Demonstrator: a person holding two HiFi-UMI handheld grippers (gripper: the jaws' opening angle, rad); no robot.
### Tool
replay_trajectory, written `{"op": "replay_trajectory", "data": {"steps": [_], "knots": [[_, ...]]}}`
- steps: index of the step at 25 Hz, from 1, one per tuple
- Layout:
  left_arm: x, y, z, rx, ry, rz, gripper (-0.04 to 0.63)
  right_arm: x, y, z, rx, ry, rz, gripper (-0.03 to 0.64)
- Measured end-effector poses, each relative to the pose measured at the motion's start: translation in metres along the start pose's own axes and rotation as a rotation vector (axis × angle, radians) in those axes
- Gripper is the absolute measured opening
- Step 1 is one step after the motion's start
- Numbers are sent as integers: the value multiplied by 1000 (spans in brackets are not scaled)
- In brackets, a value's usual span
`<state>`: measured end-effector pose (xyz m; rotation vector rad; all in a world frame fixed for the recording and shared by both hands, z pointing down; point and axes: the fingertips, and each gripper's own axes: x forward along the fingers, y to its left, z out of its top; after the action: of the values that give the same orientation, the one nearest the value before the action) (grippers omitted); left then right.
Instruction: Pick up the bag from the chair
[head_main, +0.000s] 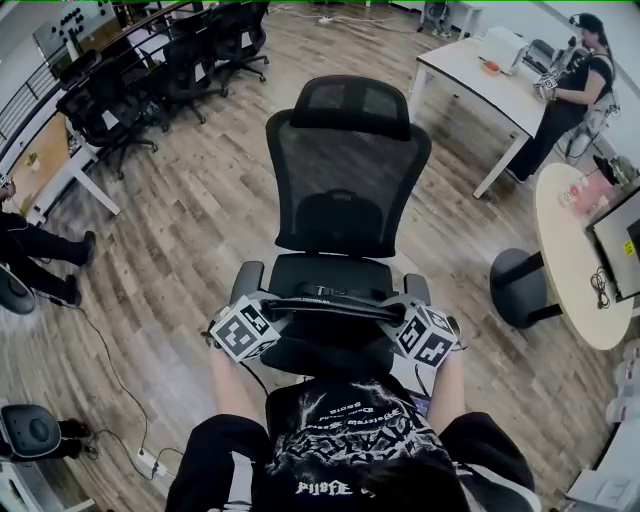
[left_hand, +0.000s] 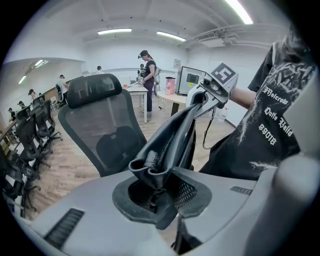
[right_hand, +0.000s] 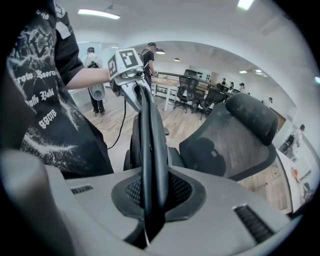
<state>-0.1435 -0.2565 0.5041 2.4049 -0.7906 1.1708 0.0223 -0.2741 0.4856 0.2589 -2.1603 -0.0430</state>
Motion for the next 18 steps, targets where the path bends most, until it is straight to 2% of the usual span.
{"op": "replay_trajectory", "data": {"steps": [4,10,14,18], "knots": [[-13,5,16,80,-25,17,49,-14,-7,13,-59,-8,-6,35],[-39,16,36,133,-31,31,49,-29,-18,34,-134,-19,7,35],[-48,18,50,153,-42,40,49,-40,-30,41,-180,-26,0,35],[-46,19,47,141,-34,41,48,-33,-35,42,-220,-31,-23,34]]}}
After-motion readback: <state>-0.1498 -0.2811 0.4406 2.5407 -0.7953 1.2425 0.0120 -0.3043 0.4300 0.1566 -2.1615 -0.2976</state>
